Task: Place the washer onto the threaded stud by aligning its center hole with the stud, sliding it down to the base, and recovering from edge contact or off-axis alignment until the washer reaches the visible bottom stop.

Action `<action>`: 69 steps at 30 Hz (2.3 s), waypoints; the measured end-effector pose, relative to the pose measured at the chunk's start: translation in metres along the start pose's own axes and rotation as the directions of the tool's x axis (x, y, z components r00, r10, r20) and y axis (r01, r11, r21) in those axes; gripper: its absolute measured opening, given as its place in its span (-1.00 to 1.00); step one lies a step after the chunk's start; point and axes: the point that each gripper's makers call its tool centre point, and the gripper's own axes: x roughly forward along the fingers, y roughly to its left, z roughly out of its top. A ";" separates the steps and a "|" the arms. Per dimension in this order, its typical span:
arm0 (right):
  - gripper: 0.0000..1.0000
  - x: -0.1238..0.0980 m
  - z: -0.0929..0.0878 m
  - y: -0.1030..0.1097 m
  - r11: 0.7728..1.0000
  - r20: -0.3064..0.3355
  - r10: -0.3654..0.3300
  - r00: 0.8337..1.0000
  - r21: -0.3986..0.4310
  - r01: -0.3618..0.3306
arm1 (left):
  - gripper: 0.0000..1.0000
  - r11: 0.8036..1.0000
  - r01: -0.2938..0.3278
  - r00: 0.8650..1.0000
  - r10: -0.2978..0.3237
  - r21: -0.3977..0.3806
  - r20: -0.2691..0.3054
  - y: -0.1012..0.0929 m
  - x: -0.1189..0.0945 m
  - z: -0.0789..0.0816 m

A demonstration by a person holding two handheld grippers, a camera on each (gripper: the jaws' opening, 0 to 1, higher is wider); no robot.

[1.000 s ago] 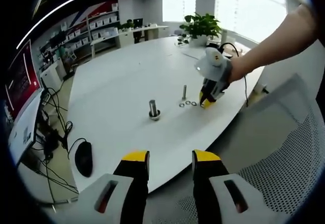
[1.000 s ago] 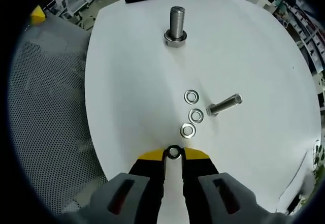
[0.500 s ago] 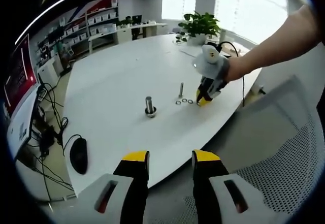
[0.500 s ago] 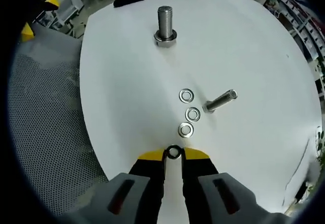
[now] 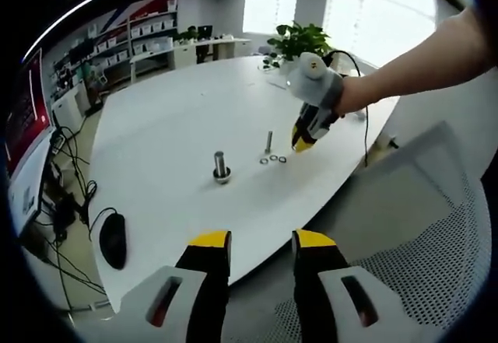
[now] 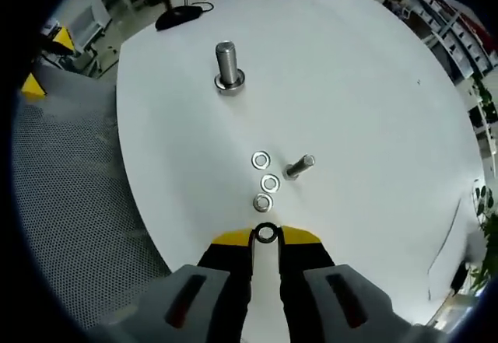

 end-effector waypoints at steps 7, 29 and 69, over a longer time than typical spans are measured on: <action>-0.73 -0.013 0.010 -0.006 0.999 0.002 -0.033 0.999 -0.010 0.033 | -0.41 1.000 0.027 1.000 -0.027 -0.003 0.012 -0.005 0.000 0.002; -0.72 -0.014 0.044 -0.022 0.996 0.054 -0.075 0.996 -0.038 0.077 | -0.41 0.999 0.031 1.000 -0.031 0.020 0.003 -0.007 0.000 -0.001; -0.72 0.012 0.052 -0.030 0.994 0.028 -0.067 0.997 -0.080 0.069 | -0.41 0.999 0.022 1.000 -0.022 0.027 0.007 -0.006 0.000 -0.001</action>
